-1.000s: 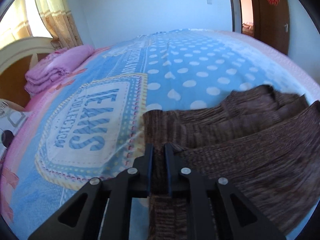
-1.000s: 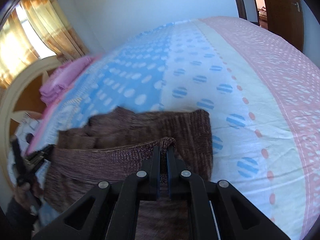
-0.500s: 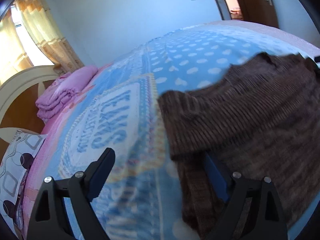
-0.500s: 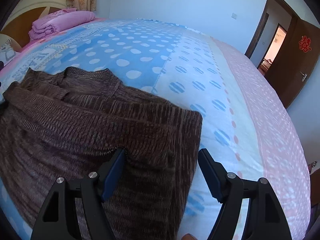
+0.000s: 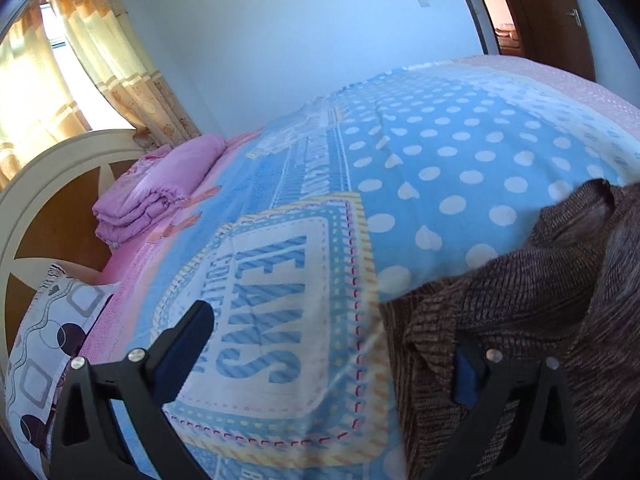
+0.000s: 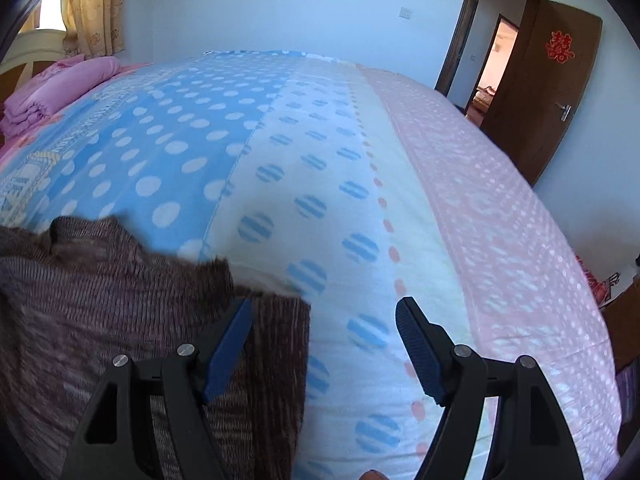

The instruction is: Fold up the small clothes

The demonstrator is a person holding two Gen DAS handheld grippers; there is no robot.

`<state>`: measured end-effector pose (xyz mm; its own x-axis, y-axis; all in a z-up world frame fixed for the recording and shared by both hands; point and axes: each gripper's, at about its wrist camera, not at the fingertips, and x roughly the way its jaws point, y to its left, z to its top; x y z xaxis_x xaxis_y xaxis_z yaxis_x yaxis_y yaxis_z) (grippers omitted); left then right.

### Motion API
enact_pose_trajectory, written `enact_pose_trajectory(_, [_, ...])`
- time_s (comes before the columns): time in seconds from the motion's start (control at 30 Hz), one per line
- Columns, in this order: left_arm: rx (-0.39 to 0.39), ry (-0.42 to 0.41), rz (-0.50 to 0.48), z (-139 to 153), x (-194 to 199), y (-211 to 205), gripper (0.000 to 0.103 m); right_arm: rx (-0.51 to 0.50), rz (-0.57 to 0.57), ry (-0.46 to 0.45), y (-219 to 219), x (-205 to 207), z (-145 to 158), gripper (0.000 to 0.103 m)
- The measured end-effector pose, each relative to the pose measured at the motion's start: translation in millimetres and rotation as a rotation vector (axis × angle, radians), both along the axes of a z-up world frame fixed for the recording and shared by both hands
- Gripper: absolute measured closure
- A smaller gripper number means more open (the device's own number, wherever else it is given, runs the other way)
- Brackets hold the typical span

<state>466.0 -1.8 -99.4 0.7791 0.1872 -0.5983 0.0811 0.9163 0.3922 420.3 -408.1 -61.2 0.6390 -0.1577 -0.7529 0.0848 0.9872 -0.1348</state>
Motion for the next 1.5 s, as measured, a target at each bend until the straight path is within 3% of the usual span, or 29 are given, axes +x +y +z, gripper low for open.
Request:
enact_pose_trajectory(0.1, [0.004,0.117,0.002,-20,14,-1,0.000,0.062,0.013,-0.011,0,-13,-2,0.028])
enact_pose_trajectory(0.17, [-0.076,0.248,-0.006,-35,27,0,0.000,0.087,0.029,-0.015,3,-21,-1,0.028])
enact_pose_trajectory(0.3, [-0.217,0.271,0.052,-30,44,5,0.000,0.069,0.070,-0.019,15,-30,-4,0.028])
enact_pose_trajectory(0.43, [-0.409,0.298,0.098,-16,59,23,0.000,0.028,0.104,-0.035,25,-38,-7,0.028])
enact_pose_trajectory(0.47, [-0.416,0.290,0.136,-14,62,28,0.000,0.026,0.103,-0.040,25,-38,-7,0.028])
enact_pose_trajectory(0.53, [-0.356,0.223,0.235,-9,61,41,0.000,0.048,0.092,-0.046,20,-37,-6,0.028])
enact_pose_trajectory(0.63, [-0.322,0.140,0.290,-1,42,55,0.000,0.139,0.096,-0.052,8,-35,1,0.032])
enact_pose_trajectory(0.7, [-0.306,0.100,0.289,0,23,59,0.000,0.179,0.111,-0.039,6,-31,2,0.057])
enact_pose_trajectory(0.87, [-0.326,0.110,0.218,-18,-37,50,0.000,0.273,0.151,0.026,11,-16,-9,0.062])
enact_pose_trajectory(0.93, [-0.335,0.132,0.202,-28,-53,45,0.000,0.262,0.150,0.080,16,-10,-20,0.077])
enact_pose_trajectory(0.97, [-0.331,0.138,0.194,-32,-58,42,0.000,0.274,0.152,0.090,17,-10,-23,0.097])
enact_pose_trajectory(1.03, [-0.312,0.142,0.181,-38,-67,36,0.000,0.264,0.152,0.067,18,-15,-21,0.101])
enact_pose_trajectory(1.17, [-0.300,0.162,0.193,-46,-71,36,0.000,0.261,0.108,0.005,9,-25,-6,0.101])
enact_pose_trajectory(1.37, [-0.328,0.163,0.213,-49,-72,40,0.000,0.272,0.059,0.091,0,-14,-31,0.101])
enact_pose_trajectory(1.43, [-0.343,0.166,0.225,-49,-77,43,0.000,0.271,0.043,0.076,-3,-18,-28,0.096])
enact_pose_trajectory(1.5, [-0.362,0.161,0.242,-47,-85,48,0.000,0.287,0.041,0.077,-4,-27,-21,0.077])
